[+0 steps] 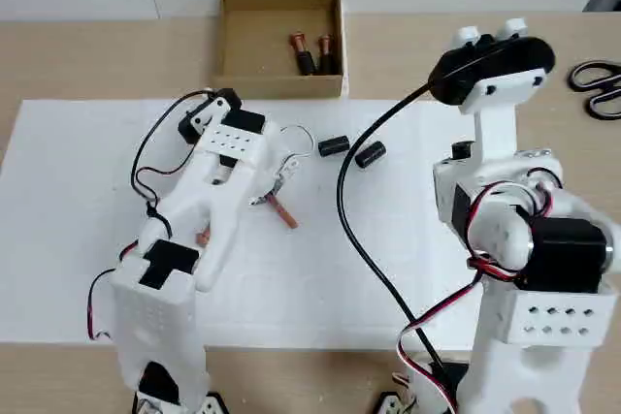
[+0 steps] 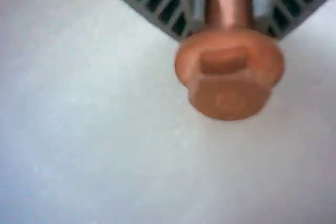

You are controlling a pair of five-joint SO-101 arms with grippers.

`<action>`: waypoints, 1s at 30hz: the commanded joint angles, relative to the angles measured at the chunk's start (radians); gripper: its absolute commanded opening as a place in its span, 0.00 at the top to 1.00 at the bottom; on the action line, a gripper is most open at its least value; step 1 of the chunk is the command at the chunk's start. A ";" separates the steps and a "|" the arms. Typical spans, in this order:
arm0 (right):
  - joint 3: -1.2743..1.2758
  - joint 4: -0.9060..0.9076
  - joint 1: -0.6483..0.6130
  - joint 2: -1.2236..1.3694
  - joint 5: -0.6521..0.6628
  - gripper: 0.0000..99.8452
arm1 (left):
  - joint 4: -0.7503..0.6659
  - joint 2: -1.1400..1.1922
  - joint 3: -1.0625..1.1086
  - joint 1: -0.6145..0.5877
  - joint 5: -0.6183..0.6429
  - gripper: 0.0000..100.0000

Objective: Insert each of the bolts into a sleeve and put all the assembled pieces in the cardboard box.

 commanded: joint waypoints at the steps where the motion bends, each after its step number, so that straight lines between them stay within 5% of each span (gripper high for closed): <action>1: 0.000 -0.010 -0.004 -0.018 -0.008 1.00 | 0.026 -0.002 -0.027 0.002 -0.100 1.00; 9: 0.000 -0.008 -0.001 -0.019 -0.008 1.00 | 0.298 0.009 -0.309 -0.011 -0.500 0.99; 17: 0.000 -0.001 -0.001 -0.025 -0.008 1.00 | 0.253 0.143 -0.328 -0.048 -0.898 0.99; 30: 0.000 -0.001 -0.002 -0.025 -0.008 1.00 | 0.215 0.212 -0.334 -0.046 -0.916 0.86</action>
